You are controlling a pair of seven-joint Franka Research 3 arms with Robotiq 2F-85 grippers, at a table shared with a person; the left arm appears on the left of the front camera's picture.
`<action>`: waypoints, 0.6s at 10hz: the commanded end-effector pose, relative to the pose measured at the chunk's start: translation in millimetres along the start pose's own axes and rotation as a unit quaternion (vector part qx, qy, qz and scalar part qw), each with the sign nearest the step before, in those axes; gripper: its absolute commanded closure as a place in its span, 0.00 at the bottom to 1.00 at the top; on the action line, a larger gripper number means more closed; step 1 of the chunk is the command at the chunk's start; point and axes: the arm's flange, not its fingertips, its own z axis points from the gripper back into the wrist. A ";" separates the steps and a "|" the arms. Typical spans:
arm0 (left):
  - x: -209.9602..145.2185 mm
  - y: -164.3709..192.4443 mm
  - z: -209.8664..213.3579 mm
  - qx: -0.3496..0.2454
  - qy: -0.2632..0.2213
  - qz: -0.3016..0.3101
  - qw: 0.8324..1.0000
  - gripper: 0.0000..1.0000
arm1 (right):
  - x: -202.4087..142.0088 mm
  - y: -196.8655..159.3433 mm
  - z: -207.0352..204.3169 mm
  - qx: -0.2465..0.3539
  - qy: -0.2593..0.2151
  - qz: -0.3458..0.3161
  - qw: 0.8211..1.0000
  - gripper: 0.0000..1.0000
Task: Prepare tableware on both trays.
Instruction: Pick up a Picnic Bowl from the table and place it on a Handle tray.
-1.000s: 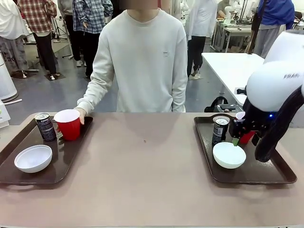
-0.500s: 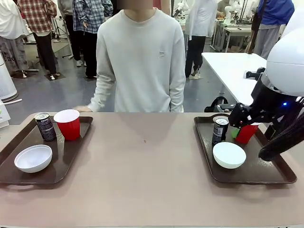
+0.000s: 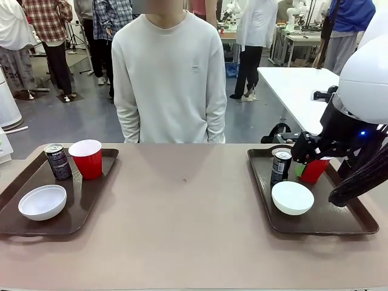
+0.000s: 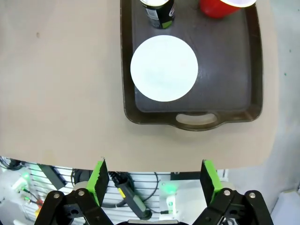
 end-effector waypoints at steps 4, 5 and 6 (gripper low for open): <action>-0.7 -0.6 0.3 -0.010 -0.003 -0.003 1.000 0.00 | 0.0 0.0 -0.1 0.000 0.000 0.000 1.000 0.00; -0.7 -0.6 0.3 -0.010 -0.003 -0.003 1.000 0.00 | -35.7 0.3 15.4 0.186 0.082 0.018 0.979 0.00; -0.7 -0.6 0.3 -0.010 -0.003 -0.003 1.000 0.00 | -60.5 -4.7 33.0 0.294 0.081 -0.052 0.951 0.00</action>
